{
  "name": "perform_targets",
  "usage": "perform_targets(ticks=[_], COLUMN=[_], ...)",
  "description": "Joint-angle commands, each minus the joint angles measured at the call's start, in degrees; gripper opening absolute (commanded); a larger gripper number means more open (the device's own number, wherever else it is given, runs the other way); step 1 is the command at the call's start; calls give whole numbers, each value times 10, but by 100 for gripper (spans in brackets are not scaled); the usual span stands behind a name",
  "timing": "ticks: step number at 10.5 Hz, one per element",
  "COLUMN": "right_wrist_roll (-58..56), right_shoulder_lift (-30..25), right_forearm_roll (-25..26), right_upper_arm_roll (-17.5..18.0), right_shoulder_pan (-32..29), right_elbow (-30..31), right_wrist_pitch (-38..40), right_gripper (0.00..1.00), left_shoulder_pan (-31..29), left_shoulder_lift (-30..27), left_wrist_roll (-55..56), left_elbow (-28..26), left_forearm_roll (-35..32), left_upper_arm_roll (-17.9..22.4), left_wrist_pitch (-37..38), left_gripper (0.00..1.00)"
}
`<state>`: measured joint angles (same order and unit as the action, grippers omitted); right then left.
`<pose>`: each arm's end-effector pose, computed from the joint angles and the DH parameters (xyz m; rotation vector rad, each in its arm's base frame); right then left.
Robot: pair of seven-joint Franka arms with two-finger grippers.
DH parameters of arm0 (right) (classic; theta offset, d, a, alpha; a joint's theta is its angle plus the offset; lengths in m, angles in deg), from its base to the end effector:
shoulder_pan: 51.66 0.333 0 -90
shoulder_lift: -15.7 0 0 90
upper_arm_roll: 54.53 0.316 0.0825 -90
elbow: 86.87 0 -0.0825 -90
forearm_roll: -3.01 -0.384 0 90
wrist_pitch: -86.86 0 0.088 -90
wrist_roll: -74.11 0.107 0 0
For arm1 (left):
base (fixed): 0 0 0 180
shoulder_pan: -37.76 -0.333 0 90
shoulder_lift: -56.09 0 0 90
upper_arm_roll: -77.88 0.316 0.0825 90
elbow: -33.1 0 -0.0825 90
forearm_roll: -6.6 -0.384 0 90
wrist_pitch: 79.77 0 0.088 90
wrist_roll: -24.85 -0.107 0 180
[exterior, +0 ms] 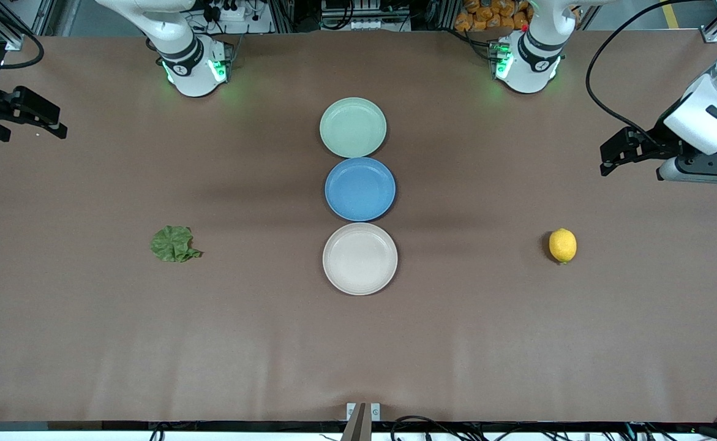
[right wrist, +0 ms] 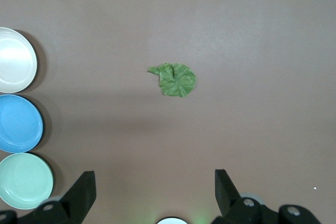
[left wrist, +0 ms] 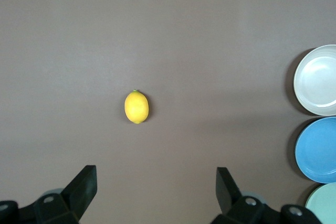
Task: Place lemon and lettuce in plates
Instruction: 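Reach the right gripper to the lettuce while the left gripper reaches the lemon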
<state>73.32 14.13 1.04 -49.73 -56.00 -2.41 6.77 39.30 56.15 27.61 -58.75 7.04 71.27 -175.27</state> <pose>0.5273 0.0091 0.6694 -3.1085 -0.0417 0.0760 0.5581 -0.0807 0.6173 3.1230 -0.1462 0.0964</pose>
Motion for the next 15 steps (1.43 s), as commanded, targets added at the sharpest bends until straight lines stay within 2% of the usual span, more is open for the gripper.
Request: perform_targets(ticks=[1, 4, 6, 9, 10, 12, 14, 15], right_wrist_roll=[-7, -8, -8, -8, -8, -8, -8, -9], right_shoulder_lift=[-4, 7, 7, 8, 13, 24, 53, 79], right_forearm_roll=[-4, -4, -3, -1, -1, -1, -1, -1], right_upper_arm_roll=[-6, -7, -7, -7, -7, -7, -7, -7], right_shoulder_pan=[5, 4, 4, 4, 5, 6, 6, 7], right_elbow=[-4, 22, 54, 135, 176, 267, 309, 321], right_wrist_pitch=[11, 6, -30, -109, -151, -258, -328, -359], right_gripper=[100, 100, 100, 100, 100, 100, 100, 100], left_shoulder_pan=[-1, 3, 4, 4, 3, 2, -7, -9], left_shoulder_lift=[3, 17, 37, 85, 91, 88, 107, 141], left_wrist_roll=[-12, -6, -2, -3, -6, -6, -13, -19], left_elbow=[16, 18, 17, 5, -17, -120, -213, -237], left_forearm_roll=[9, 9, 6, 5, 0, -21, -35, -41], left_upper_arm_roll=[-1, 0, -1, -1, -2, -3, -5, -4], left_wrist_pitch=[16, 16, 15, 10, -17, -125, -258, -314], left_gripper=[100, 100, 100, 100, 100, 100, 100, 100])
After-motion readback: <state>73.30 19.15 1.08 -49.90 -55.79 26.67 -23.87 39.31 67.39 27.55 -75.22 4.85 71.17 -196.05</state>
